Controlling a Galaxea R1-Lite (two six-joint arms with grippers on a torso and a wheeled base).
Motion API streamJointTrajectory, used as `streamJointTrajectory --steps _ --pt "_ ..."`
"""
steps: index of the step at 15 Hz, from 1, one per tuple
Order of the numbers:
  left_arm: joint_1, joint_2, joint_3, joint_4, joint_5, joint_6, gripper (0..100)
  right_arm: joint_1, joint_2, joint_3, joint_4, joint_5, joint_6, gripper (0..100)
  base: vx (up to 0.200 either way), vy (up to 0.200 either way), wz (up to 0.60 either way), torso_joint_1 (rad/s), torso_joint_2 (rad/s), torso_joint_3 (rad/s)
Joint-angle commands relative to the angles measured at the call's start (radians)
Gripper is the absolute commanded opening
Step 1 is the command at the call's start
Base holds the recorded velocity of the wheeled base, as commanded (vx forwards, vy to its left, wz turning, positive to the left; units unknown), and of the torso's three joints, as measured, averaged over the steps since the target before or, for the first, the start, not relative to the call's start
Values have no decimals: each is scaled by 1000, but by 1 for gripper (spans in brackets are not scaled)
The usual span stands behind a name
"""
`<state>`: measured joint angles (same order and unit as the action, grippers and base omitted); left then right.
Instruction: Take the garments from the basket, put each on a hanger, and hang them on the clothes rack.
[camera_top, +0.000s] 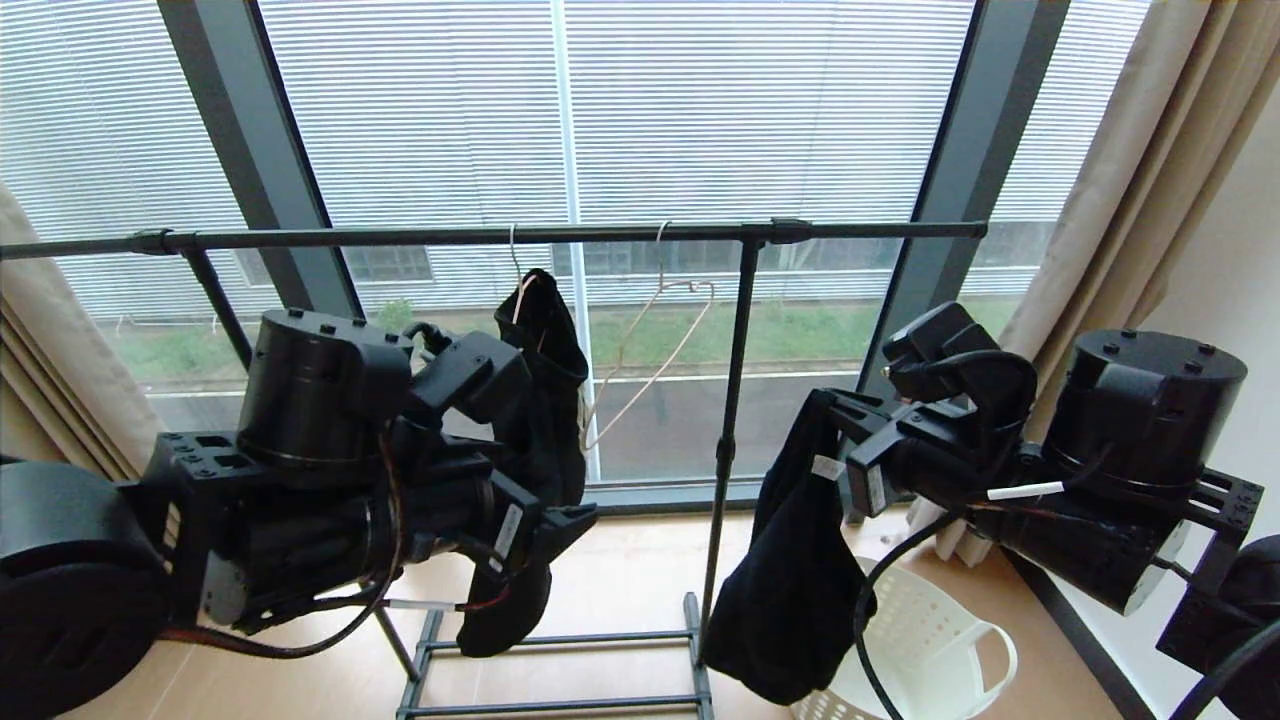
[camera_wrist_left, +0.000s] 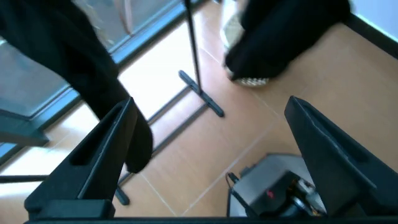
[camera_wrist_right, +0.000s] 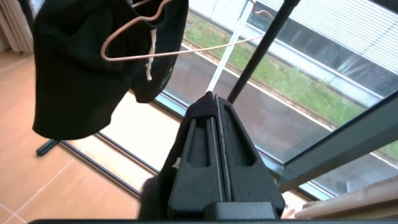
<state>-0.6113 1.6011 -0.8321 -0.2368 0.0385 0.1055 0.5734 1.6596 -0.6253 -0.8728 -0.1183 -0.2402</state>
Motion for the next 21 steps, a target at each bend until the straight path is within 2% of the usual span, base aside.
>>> streamJointTrajectory --steps 1,5,7,10,11,21 --pt "11 126 -99 -1 31 -32 100 -1 5 -5 -3 0 -2 0 0 0 0 0 0 0" --pt "33 298 -285 -1 44 -32 100 -7 26 -13 -3 0 -7 0 0 0 0 0 0 0" --pt "34 350 -341 -2 80 -38 100 -7 35 -22 -3 2 -8 0 0 0 0 0 0 0" --pt "41 438 -461 -10 80 -32 100 -7 66 -30 -5 0 -8 0 0 0 0 0 0 0" --pt "50 490 -530 -10 84 -32 100 -7 68 -30 -5 0 -8 0 0 0 0 0 0 0" --pt "74 678 -786 -10 142 -37 100 -6 72 -27 -5 0 -8 0 0 0 0 0 0 0"
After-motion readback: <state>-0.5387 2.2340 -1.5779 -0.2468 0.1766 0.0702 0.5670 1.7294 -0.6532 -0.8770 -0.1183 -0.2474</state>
